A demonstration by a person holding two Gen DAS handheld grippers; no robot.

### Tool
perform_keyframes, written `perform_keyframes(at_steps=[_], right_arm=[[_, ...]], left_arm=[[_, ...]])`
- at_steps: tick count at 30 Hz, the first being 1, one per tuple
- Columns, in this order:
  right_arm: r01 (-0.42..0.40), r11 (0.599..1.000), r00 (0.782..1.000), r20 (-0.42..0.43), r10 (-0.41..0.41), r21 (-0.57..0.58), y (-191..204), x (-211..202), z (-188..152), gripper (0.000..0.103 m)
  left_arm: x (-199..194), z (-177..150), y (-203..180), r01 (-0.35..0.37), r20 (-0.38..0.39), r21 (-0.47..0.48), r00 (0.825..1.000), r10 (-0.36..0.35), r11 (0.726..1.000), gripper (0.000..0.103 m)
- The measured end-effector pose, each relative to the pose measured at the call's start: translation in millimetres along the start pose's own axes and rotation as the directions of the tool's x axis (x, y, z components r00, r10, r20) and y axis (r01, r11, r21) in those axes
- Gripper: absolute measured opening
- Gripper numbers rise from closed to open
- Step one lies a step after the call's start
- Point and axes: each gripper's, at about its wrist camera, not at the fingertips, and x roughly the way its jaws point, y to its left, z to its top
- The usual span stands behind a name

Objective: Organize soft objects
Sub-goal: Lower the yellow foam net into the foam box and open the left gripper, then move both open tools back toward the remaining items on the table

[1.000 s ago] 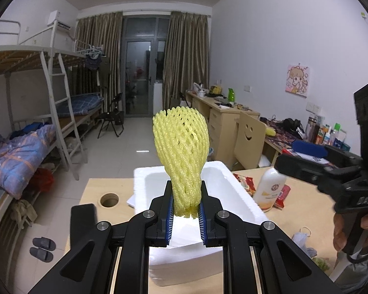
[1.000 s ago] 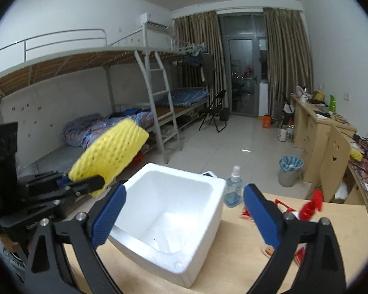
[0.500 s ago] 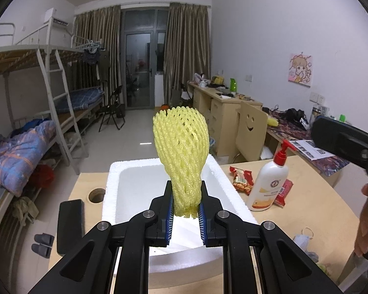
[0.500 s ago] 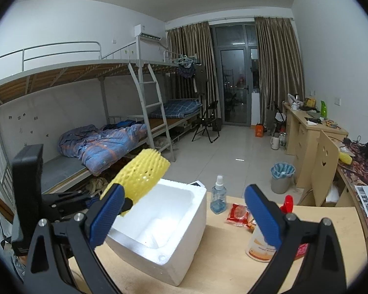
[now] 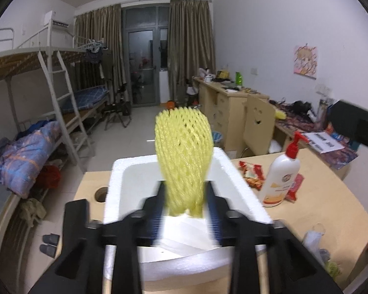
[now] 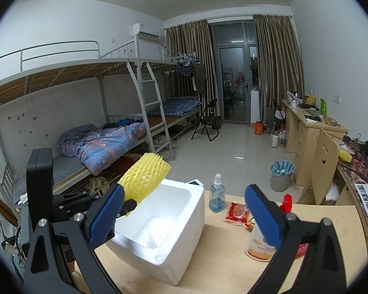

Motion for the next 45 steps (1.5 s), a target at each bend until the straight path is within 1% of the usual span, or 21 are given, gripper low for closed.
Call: perform_keyframes(at_steps=[1,2,4,8,14,18,20,23,24,27,29,33,36,41,43,45], right_arm=[[-0.001,1.0,1.0,0.001,0.001,0.0,-1.4,-0.5,-0.9,0.1],[-0.002,1.0,1.0,0.001,0.002,-0.001,-1.5,-0.2,-0.8,0.1],[-0.001,1.0,1.0,0.003,0.001,-0.002,-1.0,-0.1,-1.7,0.1],[0.0,1.0,1.0,0.003,0.0,-0.005,-1.2,0.3,-3.4,0.1],[-0.002,1.0,1.0,0.002,0.002,-0.004,-1.5,0.0,-3.3,0.1],[-0.007,1.0,1.0,-0.004,0.007,-0.008,0.1,0.0,-5.4,0.1],[-0.005,1.0,1.0,0.001,0.005,-0.008,1.0,-3.1,-5.5,0.1],[-0.017,1.0,0.999,0.033,0.017,0.009,0.8,-15.7,-6.2,0.1],[-0.018,1.0,0.999,0.043,0.018,0.01,1.3,-21.1,-6.7,0.103],[0.001,1.0,0.999,0.055,-0.001,0.001,4.3,-38.7,-9.0,0.103],[0.017,1.0,0.997,0.079,-0.017,-0.008,7.6,-53.4,-11.7,0.103],[0.017,1.0,0.996,0.084,-0.017,0.001,12.8,-73.7,-17.6,0.103],[0.032,0.999,0.995,0.095,-0.031,-0.011,19.1,-89.0,-22.9,0.103],[0.039,0.999,0.991,0.127,-0.036,-0.019,27.6,-115.8,-30.3,0.103],[0.046,0.999,0.99,0.137,-0.042,-0.023,31.1,-123.9,-32.4,0.103],[0.054,0.998,0.987,0.151,-0.05,-0.027,35.2,-133.1,-36.6,0.103]], left_arm=[[-0.2,-0.8,0.4,0.0,0.007,-0.001,1.0,0.0,1.0,0.072],[-1.7,-1.5,2.2,-0.002,0.015,-0.004,1.0,0.002,1.0,0.083],[-5.0,-1.6,3.4,-0.018,0.036,-0.005,0.999,0.019,1.0,0.086],[-8.7,-2.0,8.0,-0.034,0.043,-0.011,0.998,0.034,0.999,0.095],[-16.1,-1.3,10.5,-0.035,0.062,-0.015,0.997,0.036,0.999,0.095],[-30.1,-2.6,15.0,-0.048,0.081,-0.025,0.995,0.05,0.999,0.096],[-38.8,-3.5,16.2,-0.062,0.094,-0.027,0.994,0.064,0.998,0.103],[-59.2,-5.5,15.4,-0.081,0.132,-0.033,0.988,0.085,0.996,0.103],[-66.0,-6.2,14.5,-0.074,0.141,-0.037,0.987,0.078,0.997,0.103],[-88.6,-8.5,10.8,-0.062,0.166,-0.05,0.984,0.069,0.997,0.103],[-107.4,-10.9,7.7,-0.058,0.193,-0.058,0.979,0.069,0.997,0.103],[-137.2,-17.2,0.5,-0.053,0.229,-0.065,0.971,0.067,0.996,0.103],[-156.4,-23.8,-9.8,-0.061,0.248,-0.042,0.966,0.069,0.997,0.103],[-183.8,-37.0,-22.3,-0.067,0.283,-0.03,0.956,0.072,0.997,0.103],[-191.2,-44.0,-27.1,-0.061,0.293,-0.031,0.954,0.067,0.998,0.103],[-197.8,-50.7,-31.5,-0.043,0.292,-0.032,0.955,0.051,0.999,0.103]])
